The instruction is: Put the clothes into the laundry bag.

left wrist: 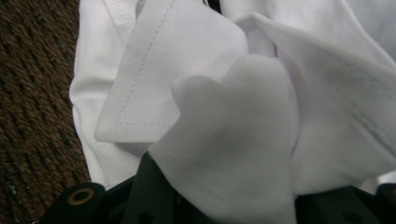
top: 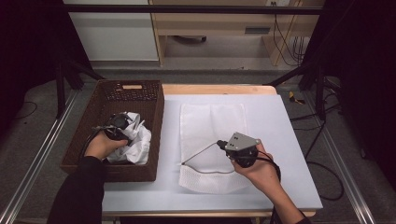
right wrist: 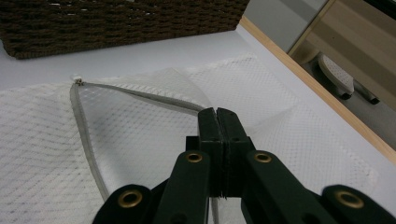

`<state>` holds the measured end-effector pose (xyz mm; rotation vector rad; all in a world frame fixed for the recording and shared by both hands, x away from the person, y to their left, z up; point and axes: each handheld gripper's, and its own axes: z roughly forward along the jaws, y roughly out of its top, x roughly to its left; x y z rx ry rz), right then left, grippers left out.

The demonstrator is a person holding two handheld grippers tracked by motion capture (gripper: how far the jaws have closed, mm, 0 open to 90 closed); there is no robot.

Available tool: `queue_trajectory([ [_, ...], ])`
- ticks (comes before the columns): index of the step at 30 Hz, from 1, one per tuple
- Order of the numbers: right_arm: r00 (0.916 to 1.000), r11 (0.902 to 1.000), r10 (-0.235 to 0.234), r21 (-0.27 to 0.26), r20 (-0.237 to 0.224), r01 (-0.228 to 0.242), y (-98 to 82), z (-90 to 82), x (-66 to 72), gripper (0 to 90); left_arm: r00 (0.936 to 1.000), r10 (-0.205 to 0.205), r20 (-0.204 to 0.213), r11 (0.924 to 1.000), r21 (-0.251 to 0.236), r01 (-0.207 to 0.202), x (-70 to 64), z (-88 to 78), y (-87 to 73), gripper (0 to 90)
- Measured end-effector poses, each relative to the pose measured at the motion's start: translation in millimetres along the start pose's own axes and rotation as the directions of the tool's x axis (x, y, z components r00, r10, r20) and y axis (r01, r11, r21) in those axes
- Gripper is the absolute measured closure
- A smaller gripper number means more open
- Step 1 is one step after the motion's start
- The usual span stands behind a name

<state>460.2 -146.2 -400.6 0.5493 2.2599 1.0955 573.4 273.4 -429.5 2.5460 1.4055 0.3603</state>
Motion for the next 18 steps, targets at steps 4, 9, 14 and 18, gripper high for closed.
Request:
queue_trajectory([
  [4, 1.0000, 1.0000, 0.007, 0.000, 0.005, -0.007, -0.4, -1.0, -0.6, 90.0, 1.0000, -0.008, -0.004, 0.9996, -0.026, 0.008, 0.2, -7.7, 0.8, 67.7],
  [9, 1.0000, 1.0000, 0.007, -0.004, 0.005, -0.007, -0.6, -1.3, -1.7, 90.0, 0.9994, -0.009, -0.034, 0.9969, -0.078, 0.006, 1.7, -25.2, 1.8, 68.2],
  [14, 0.9999, 0.9999, 0.010, -0.004, 0.007, -0.010, -1.1, -0.9, -2.3, 90.0, 0.9985, -0.027, -0.047, 0.9898, -0.141, 0.020, 5.5, -43.4, -1.4, 68.3],
  [18, 0.9999, 0.9999, 0.015, -0.003, 0.007, -0.015, -1.7, 0.1, -2.8, 90.0, 0.9982, -0.026, -0.054, 0.9847, -0.173, 0.017, 7.4, -57.0, -5.5, 68.5],
])
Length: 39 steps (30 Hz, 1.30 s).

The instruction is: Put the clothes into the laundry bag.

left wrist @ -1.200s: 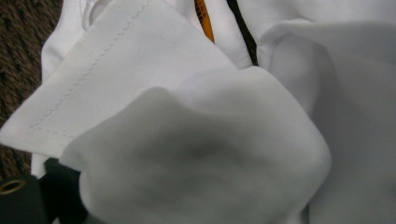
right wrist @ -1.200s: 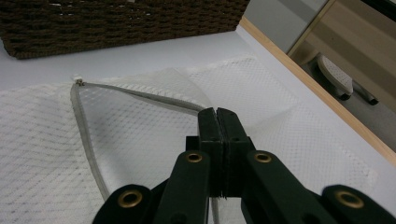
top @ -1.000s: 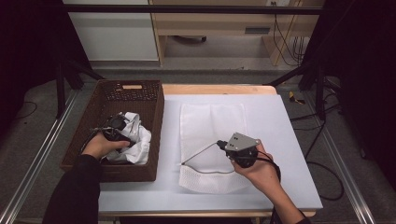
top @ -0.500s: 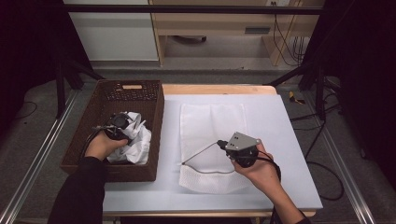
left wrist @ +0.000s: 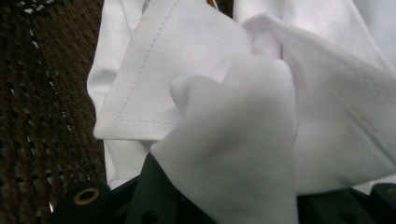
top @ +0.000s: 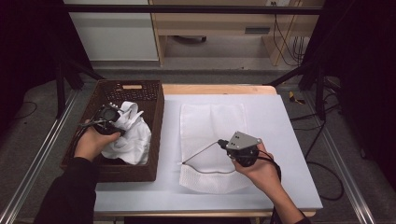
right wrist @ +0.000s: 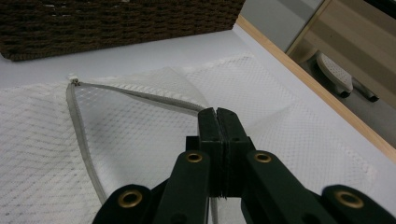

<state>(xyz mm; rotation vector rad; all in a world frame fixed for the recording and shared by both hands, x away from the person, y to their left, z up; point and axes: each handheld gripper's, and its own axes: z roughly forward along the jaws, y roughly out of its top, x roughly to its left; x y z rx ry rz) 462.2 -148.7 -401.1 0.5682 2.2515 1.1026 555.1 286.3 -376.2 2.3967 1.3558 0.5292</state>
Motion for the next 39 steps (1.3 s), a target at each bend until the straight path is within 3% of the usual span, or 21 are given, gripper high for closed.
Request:
queue_trajectory([
  [8, 1.0000, 1.0000, 0.005, 0.001, 0.002, -0.005, -1.1, 0.8, -0.1, 90.0, 0.9998, 0.000, -0.018, 0.9975, -0.071, -0.001, 7.8, -41.9, 0.4, 68.7],
  [13, 0.9998, 0.9998, 0.020, 0.000, -0.007, -0.020, -3.3, 2.5, -2.6, 90.0, 0.9995, -0.003, -0.031, 0.9900, -0.141, -0.001, 9.3, -75.5, 2.5, 68.7],
  [21, 0.9990, 0.9991, 0.041, -0.012, -0.016, -0.041, -4.5, 2.2, -3.6, 90.0, 0.9990, 0.003, -0.045, 0.9786, -0.206, -0.013, 3.8, -115.4, 11.2, 68.7],
  [28, 0.9978, 0.9979, 0.063, -0.017, -0.023, -0.063, -7.2, 1.5, -5.8, 90.0, 0.9979, 0.038, -0.052, 0.9661, -0.253, -0.050, -8.9, -149.8, 25.0, 68.7],
  [30, 0.9970, 0.9971, 0.072, -0.023, -0.027, -0.073, -7.3, 1.1, -6.8, 90.0, 0.9975, 0.048, -0.051, 0.9640, -0.259, -0.060, -12.7, -157.0, 29.1, 68.7],
  [31, 0.9964, 0.9965, 0.079, -0.026, -0.031, -0.080, -7.4, 0.9, -7.2, 90.0, 0.9956, 0.070, -0.062, 0.9597, -0.268, -0.084, -14.8, -160.0, 32.1, 68.7],
  [32, 0.9958, 0.9959, 0.086, -0.025, -0.033, -0.087, -7.3, 0.6, -7.4, 90.0, 0.9962, 0.067, -0.055, 0.9631, -0.257, -0.079, -17.3, -162.1, 32.9, 68.7],
  [39, 0.9940, 0.9944, 0.098, -0.034, -0.049, -0.100, -6.9, 0.9, -7.8, 90.0, 0.9942, 0.101, -0.037, 0.9583, -0.265, -0.107, -31.5, -168.7, 40.6, 68.6],
])
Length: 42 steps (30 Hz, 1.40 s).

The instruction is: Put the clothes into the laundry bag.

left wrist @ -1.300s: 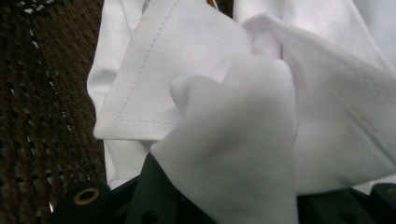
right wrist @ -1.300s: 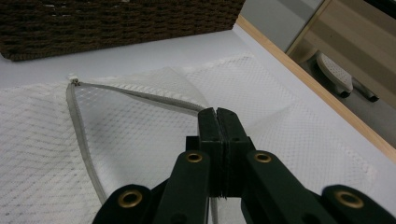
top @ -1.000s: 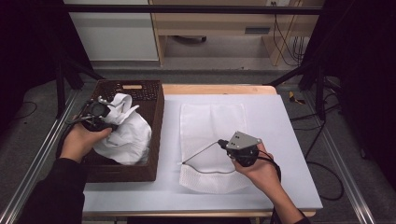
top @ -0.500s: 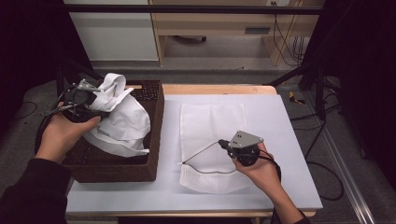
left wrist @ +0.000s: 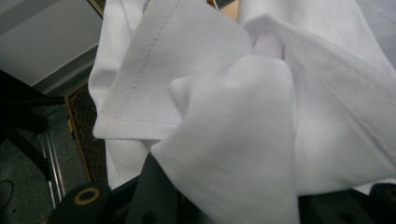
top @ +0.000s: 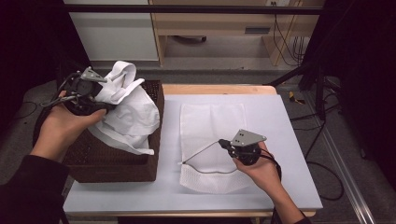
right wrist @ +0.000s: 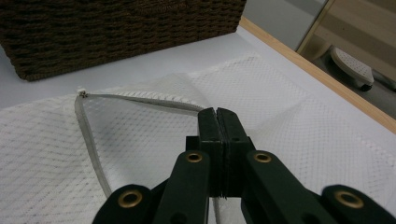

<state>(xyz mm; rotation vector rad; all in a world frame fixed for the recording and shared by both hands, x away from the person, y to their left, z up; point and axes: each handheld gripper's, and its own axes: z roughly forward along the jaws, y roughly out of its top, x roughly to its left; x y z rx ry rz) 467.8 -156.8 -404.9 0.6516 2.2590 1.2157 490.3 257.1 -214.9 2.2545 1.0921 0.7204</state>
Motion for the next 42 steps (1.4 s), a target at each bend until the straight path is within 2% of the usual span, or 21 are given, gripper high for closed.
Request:
queue_trajectory([
  [8, 0.9999, 0.9999, 0.014, -0.006, -0.003, -0.014, -0.3, -0.8, -1.7, 90.0, 0.9984, 0.029, 0.047, 0.9980, -0.057, -0.027, -21.6, -16.3, 18.1, 68.5],
  [13, 0.9994, 0.9994, 0.031, -0.016, -0.013, -0.031, -0.4, -2.3, -3.8, 90.0, 0.9924, 0.079, 0.094, 0.9953, -0.062, -0.074, -47.0, -14.2, 25.2, 68.6],
  [19, 0.9983, 0.9984, 0.051, -0.022, -0.027, -0.052, -0.9, -2.7, -5.4, 90.0, 0.9764, 0.133, 0.170, 0.9906, -0.053, -0.126, -78.1, 0.2, 26.3, 68.5],
  [20, 0.9981, 0.9982, 0.054, -0.024, -0.029, -0.054, -1.0, -2.7, -5.7, 90.0, 0.9723, 0.137, 0.189, 0.9902, -0.053, -0.129, -83.9, 3.4, 25.6, 68.5],
  [28, 0.9965, 0.9968, 0.074, -0.026, -0.040, -0.075, -1.1, -0.1, -7.5, 90.0, 0.9512, 0.169, 0.258, 0.9856, -0.045, -0.163, -114.9, 20.0, 20.8, 68.4],
  [34, 0.9954, 0.9961, 0.084, -0.024, -0.047, -0.085, -1.2, 2.8, -8.2, 90.0, 0.9402, 0.185, 0.286, 0.9825, -0.035, -0.183, -131.1, 30.7, 15.0, 68.3],
  [42, 0.9955, 0.9967, 0.079, -0.013, -0.052, -0.080, 0.3, 3.9, -8.7, 90.0, 0.9299, 0.165, 0.329, 0.9857, -0.022, -0.167, -139.0, 43.2, 5.7, 68.2],
])
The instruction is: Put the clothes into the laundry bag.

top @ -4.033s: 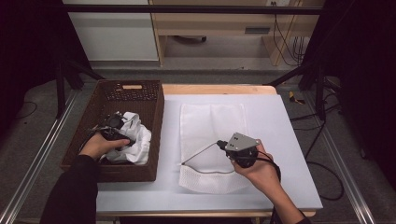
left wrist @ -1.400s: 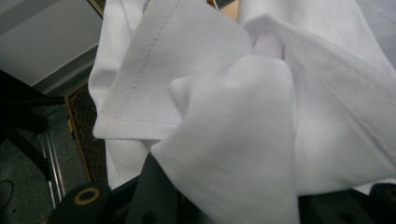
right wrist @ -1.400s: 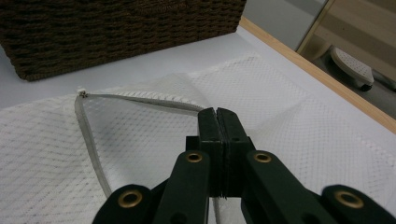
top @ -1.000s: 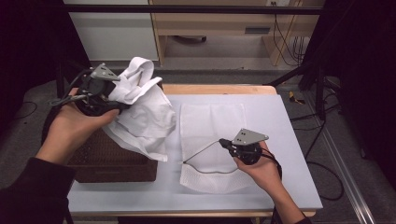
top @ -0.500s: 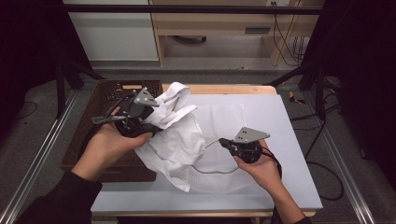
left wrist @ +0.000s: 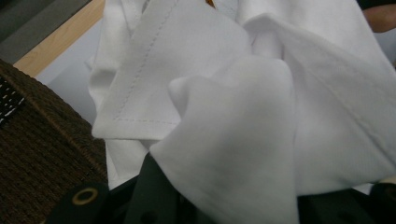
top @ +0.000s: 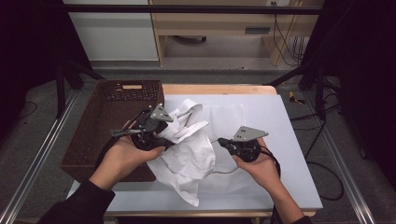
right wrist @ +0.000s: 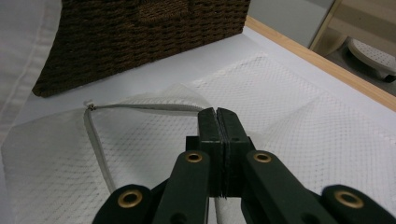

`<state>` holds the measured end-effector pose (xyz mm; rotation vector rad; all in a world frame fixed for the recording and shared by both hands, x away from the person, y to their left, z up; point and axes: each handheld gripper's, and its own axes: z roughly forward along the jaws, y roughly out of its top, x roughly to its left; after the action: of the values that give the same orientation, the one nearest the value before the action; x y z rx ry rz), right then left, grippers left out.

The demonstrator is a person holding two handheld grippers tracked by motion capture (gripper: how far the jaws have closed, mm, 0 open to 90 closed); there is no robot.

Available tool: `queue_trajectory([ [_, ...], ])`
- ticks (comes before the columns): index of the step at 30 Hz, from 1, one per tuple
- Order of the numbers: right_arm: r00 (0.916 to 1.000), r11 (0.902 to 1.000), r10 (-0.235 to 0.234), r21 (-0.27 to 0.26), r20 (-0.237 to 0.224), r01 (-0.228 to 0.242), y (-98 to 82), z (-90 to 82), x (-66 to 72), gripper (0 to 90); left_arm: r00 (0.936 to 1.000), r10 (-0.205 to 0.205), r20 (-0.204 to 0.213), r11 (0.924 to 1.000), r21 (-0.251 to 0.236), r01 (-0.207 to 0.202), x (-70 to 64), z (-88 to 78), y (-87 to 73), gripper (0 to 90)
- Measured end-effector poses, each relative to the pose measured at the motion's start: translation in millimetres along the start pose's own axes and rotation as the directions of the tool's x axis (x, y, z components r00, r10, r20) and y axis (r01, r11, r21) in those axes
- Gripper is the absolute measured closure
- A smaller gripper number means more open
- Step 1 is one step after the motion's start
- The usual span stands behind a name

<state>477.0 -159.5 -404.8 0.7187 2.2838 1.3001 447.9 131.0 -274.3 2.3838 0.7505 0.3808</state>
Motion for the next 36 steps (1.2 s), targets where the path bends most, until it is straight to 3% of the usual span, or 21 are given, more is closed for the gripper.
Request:
queue_trajectory([
  [4, 0.9999, 1.0000, 0.006, 0.005, -0.009, -0.006, -0.8, 0.2, -1.2, 90.0, 0.9999, 0.003, 0.012, 0.9999, -0.011, -0.003, -8.3, 1.4, -1.7, 68.2],
  [13, 0.9990, 0.9991, 0.041, -0.002, -0.014, -0.041, -0.5, -1.1, -4.0, 90.0, 0.9971, 0.050, 0.057, 0.9987, -0.013, -0.049, -32.7, 9.8, -1.4, 68.1],
  [24, 0.9979, 0.9980, 0.063, 0.003, -0.018, -0.063, 3.4, 1.4, -10.3, 90.0, 0.9872, 0.116, 0.109, 0.9932, -0.001, -0.117, -61.2, 21.3, -4.0, 68.0],
  [36, 0.9980, 0.9980, 0.062, 0.017, -0.015, -0.062, 10.8, 2.5, -9.8, 90.0, 0.9828, 0.120, 0.140, 0.9917, 0.029, -0.125, -68.9, 36.4, -12.6, 68.0],
])
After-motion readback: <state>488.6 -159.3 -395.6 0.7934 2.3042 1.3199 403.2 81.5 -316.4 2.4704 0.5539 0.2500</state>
